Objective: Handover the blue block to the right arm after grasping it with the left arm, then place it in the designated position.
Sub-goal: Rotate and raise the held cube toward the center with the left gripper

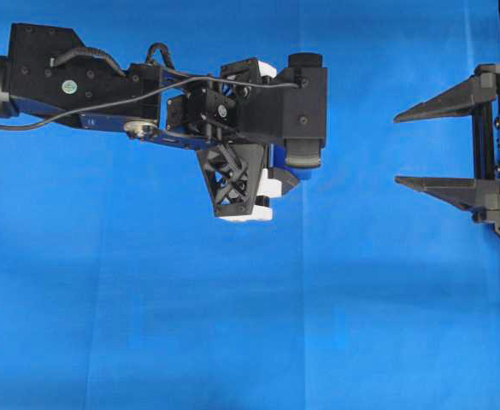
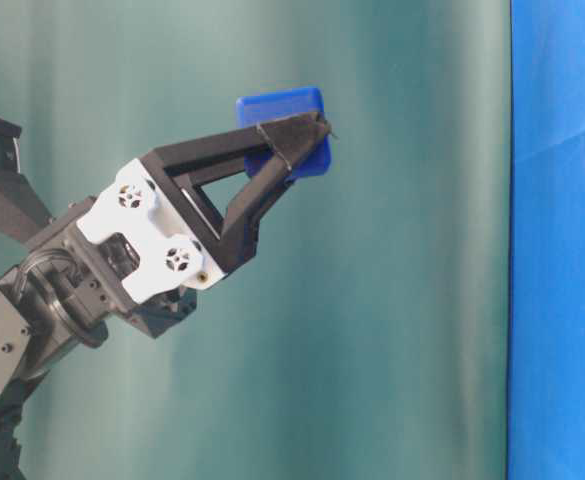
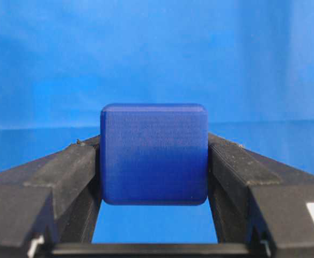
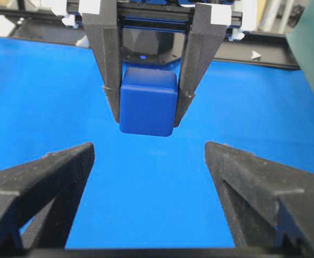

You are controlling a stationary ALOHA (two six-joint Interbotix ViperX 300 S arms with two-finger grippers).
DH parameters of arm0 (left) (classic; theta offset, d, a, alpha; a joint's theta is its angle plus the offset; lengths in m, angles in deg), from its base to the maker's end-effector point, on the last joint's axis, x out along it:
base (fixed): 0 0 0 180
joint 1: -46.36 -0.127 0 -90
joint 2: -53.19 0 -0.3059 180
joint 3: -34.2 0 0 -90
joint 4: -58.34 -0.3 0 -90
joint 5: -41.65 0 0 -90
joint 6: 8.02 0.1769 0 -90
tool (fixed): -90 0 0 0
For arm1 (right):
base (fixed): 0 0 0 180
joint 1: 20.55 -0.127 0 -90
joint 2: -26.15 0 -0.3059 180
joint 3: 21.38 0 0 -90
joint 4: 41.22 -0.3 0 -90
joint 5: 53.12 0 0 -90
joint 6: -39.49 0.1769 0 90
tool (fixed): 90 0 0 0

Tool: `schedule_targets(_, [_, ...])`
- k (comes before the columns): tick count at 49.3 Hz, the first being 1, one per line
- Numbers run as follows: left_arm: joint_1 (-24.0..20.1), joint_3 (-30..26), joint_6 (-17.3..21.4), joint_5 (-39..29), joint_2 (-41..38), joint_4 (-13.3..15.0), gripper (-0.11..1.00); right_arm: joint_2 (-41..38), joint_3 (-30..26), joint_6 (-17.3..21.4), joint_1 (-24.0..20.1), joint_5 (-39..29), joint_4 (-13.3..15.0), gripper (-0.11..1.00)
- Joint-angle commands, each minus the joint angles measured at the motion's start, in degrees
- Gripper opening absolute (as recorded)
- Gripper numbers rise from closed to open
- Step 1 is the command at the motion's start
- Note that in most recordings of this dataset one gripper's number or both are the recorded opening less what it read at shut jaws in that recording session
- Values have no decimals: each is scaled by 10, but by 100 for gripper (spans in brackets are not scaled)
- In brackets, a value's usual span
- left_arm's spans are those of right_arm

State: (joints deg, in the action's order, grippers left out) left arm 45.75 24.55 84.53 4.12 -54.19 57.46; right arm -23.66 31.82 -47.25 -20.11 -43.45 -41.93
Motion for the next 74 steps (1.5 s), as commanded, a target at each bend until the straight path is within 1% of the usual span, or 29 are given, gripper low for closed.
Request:
schedule_targets(1, [0,-10,-1,3,24,-1,48,-3,-15,1,0,5,-2,96])
schedule_targets(44, [0,-10,-1,2,23,-2,48,-3,-15,1,0,4,-2,96])
schedule_targets(54, [1,4,-2,11,31,-1,48,-3,-15,1,0,4,-2,96])
schedule_targets(59, [2,16,-2,29,41,-1,48,-3,-16,1,0,4,-2,96])
schedule_targets(65, [4,40,-2,69,61,-1,48,-3,-16,1,0,4,-2,96])
schedule_targets(74, [5,109,-2,170,102,-1,48,-3,-16,1,0,5,-2,96])
